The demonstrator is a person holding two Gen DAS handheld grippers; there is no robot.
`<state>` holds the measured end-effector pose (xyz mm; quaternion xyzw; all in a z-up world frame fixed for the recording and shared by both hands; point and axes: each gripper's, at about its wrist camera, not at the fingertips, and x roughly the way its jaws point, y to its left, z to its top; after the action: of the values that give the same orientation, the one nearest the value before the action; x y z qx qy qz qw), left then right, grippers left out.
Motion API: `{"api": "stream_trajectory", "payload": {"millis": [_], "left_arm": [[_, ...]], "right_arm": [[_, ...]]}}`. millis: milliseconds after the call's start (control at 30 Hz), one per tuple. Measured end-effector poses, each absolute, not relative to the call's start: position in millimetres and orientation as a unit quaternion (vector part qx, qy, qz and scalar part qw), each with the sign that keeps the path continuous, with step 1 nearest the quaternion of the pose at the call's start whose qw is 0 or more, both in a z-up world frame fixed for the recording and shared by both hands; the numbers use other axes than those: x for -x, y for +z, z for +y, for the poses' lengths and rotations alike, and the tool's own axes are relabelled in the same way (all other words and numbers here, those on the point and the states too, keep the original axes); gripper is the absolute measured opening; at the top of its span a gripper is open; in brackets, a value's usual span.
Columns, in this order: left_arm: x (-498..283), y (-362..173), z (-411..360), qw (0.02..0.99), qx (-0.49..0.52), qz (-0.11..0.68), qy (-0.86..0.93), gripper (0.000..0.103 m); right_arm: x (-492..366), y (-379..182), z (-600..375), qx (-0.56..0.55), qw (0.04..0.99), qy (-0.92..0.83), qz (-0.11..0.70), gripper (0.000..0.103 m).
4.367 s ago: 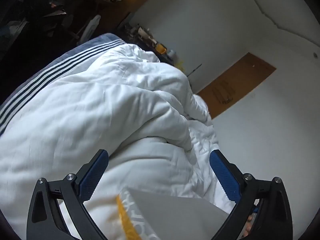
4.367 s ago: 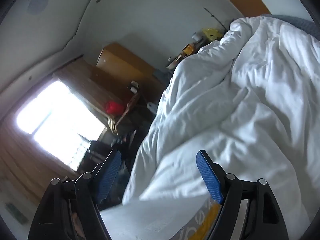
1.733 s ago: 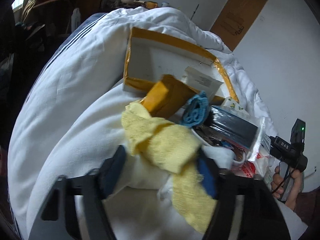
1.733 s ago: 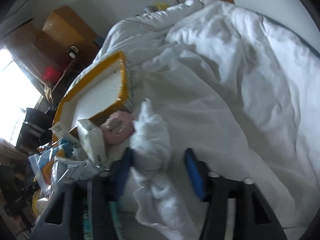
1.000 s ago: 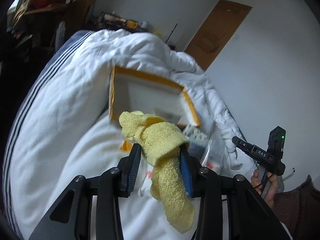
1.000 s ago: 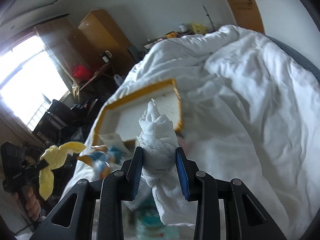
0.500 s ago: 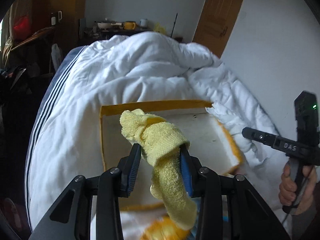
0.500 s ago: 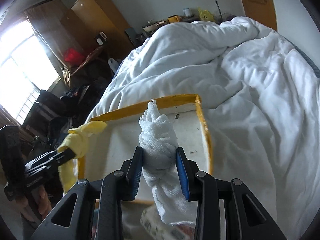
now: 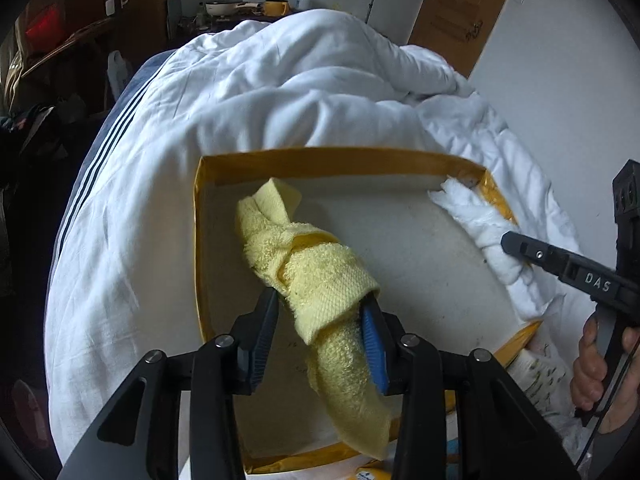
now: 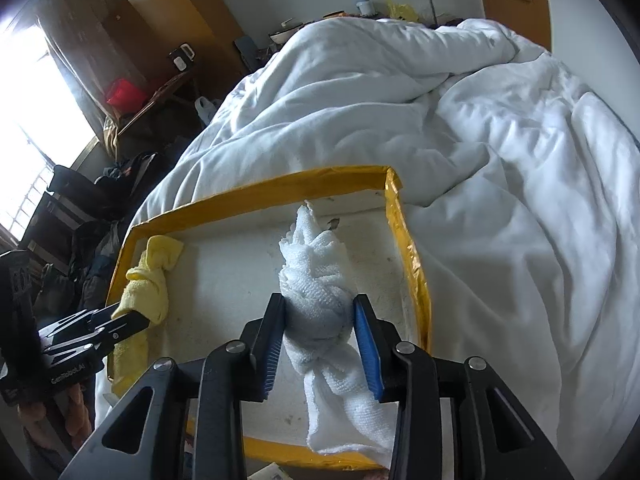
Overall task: Organize soft objects
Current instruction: 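Place the yellow towel in the box with the left gripper while the right places the white towel, then grasp the white printed pouch with the left gripper while the right grasps the teal tissue pack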
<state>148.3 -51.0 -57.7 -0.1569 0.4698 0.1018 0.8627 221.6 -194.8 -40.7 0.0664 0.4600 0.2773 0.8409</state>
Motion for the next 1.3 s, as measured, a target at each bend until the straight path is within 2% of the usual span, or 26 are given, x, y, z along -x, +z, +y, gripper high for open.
{"api": "stream_trajectory", "payload": {"millis": [67,167,233,300,400,567,733,967,1300], "left_arm": [[-146,-60,-49,0.862,0.155,0.471,0.106,0.052],[-138,-53,-44,0.861,0.178,0.468,0.094,0.053],[-128,-40,-44,0.867,0.184,0.454,0.092,0.061],[-107,-17,-48,0.884,0.186,0.419,0.085,0.079],[-67,11,-64,0.904,0.188,0.376,0.074,0.085],[5,8,-108,0.909,0.216,0.357,0.017,0.087],[37,-8,-146,0.896,0.235,0.376,-0.028,0.087],[39,4,-179,0.901,0.152,0.404,-0.032,0.087],[18,-49,-168,0.859,0.13,0.495,-0.017,0.087]], "right_arm": [[-223,-43,-195,-0.067,0.836,0.284,0.465,0.046],[-219,-38,-201,-0.08,0.836,0.284,0.463,0.06],[-210,-25,-207,-0.091,0.836,0.293,0.456,0.065],[-193,-9,-214,-0.096,0.837,0.308,0.442,0.07],[-153,19,-230,-0.111,0.829,0.354,0.419,0.075],[-71,33,-272,-0.152,0.801,0.428,0.391,0.078],[-11,4,-306,-0.14,0.803,0.423,0.394,0.078],[-6,-34,-325,-0.141,0.784,0.383,0.468,0.078],[-8,-54,-329,-0.122,0.773,0.375,0.498,0.078]]}}
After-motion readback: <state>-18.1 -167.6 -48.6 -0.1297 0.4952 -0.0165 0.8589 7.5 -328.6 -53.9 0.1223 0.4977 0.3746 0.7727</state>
